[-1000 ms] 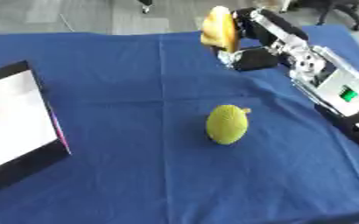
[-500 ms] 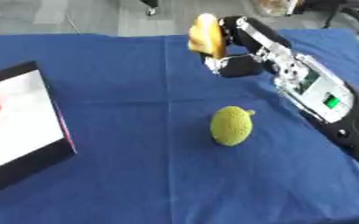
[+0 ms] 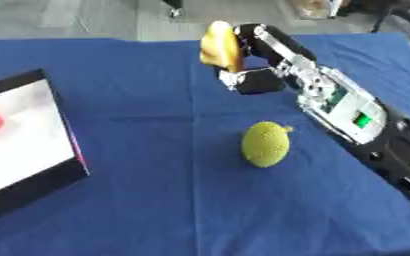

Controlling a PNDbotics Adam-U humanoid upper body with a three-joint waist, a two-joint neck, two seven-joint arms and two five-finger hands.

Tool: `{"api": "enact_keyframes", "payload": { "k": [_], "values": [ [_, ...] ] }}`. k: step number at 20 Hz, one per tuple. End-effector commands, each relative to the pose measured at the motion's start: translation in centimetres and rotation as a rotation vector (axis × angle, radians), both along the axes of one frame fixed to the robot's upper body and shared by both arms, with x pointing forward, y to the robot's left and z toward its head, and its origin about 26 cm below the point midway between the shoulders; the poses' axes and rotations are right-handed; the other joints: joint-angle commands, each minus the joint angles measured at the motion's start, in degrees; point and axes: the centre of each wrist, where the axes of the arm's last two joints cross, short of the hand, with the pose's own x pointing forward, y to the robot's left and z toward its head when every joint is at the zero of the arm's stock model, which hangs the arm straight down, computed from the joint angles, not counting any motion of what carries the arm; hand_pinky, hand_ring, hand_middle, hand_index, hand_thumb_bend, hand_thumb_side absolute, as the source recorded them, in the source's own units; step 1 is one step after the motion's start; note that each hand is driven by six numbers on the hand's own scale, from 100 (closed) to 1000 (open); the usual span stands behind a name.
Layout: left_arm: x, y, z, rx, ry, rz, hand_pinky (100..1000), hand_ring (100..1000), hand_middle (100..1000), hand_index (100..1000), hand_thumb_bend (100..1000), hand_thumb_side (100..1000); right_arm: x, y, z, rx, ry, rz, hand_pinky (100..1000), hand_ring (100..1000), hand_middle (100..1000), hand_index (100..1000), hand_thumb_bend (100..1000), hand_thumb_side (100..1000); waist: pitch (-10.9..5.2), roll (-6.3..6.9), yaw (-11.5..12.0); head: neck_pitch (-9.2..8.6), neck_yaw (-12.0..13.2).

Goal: Pick up the objects with one hand, pass them to the other hand, and then place them into the box on the other side of the table.

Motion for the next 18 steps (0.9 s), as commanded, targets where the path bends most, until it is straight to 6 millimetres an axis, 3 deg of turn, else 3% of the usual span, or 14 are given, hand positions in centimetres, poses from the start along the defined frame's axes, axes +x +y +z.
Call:
{"api": "enact_keyframes", "payload": {
  "k": [1, 7, 15, 16, 17, 18],
  "values": [
    [-0.2, -1.2, 1.1, 0.059, -0.009, -0.048, 880, 852, 800, 746, 100, 544, -0.2, 0.5, 1.1, -0.006, -0.039, 0.028, 697, 714, 508, 595, 100, 100, -1.31, 0.85, 0.3, 0.32, -0.1],
    [-0.8, -4.0, 0.6, 0.140, 0.058, -0.136, 878, 851, 802, 755, 100, 581, -0.1, 1.2, 0.9, -0.013, -0.048, 0.054, 698, 714, 509, 596, 100, 100, -0.88, 0.92, 1.0, 0.32, -0.3],
    [-0.6, -6.8, -0.5, 0.265, 0.120, -0.160, 868, 846, 797, 768, 172, 605, 0.1, 1.5, 0.6, -0.033, -0.104, 0.045, 699, 711, 510, 596, 100, 100, -0.76, 1.33, 1.7, 0.32, -0.5],
    [-0.6, -7.0, -0.7, 0.270, 0.131, -0.164, 868, 846, 792, 768, 172, 605, 0.1, 1.6, 0.5, -0.035, -0.107, 0.045, 699, 711, 508, 596, 205, 100, -0.75, 1.32, 1.8, 0.32, -0.5],
    [-0.5, -7.3, -0.8, 0.276, 0.147, -0.172, 868, 846, 798, 774, 193, 616, 0.1, 1.7, 0.4, -0.039, -0.106, 0.046, 699, 711, 510, 596, 100, 100, -0.71, 1.31, 1.8, 0.32, -0.7],
    [-0.5, -7.6, -0.9, 0.293, 0.150, -0.176, 868, 847, 799, 776, 202, 618, 0.1, 1.8, 0.3, -0.043, -0.106, 0.048, 700, 711, 510, 596, 100, 100, -0.66, 1.30, 1.9, 0.32, -0.8]
  ]
}}
